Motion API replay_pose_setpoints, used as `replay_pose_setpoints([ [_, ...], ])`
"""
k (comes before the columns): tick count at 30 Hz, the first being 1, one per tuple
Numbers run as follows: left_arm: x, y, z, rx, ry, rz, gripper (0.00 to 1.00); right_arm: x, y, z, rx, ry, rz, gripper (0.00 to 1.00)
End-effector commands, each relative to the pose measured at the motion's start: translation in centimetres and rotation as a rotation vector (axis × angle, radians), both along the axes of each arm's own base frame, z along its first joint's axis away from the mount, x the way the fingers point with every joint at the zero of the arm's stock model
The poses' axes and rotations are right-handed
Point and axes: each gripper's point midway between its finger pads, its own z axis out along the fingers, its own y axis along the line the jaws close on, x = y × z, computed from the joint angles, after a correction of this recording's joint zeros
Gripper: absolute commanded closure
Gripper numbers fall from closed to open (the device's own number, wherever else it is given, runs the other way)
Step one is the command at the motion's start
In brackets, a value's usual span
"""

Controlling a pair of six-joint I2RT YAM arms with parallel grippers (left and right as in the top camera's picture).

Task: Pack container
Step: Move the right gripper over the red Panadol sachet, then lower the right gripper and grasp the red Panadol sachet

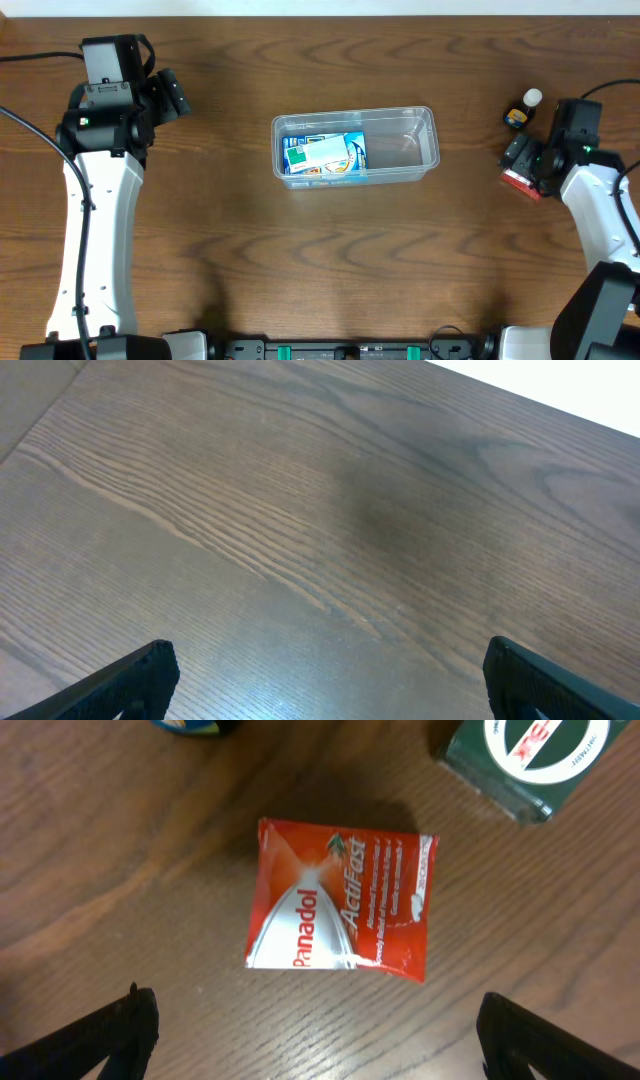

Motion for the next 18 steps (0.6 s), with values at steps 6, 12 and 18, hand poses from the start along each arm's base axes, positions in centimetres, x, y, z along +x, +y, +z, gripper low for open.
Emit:
replay_pose_setpoints([
  [6, -0.1, 0.3, 0.1, 0.003, -0.003, 0.022, 0.02, 0.2, -1.8, -1.3, -0.005, -0.043, -0.063, 0.01],
  [12, -0.1, 0.3, 0.1, 0.003, -0.003, 0.022, 0.02, 0.2, -2.7, -2.8, 0.002, -0.018, -0.085, 0.01],
  [18, -0.1, 0.3, 0.1, 0.003, -0.003, 0.022, 0.02, 1.0, -2.5, -5.4, 0.029, 0.005, -0.076, 0.01],
])
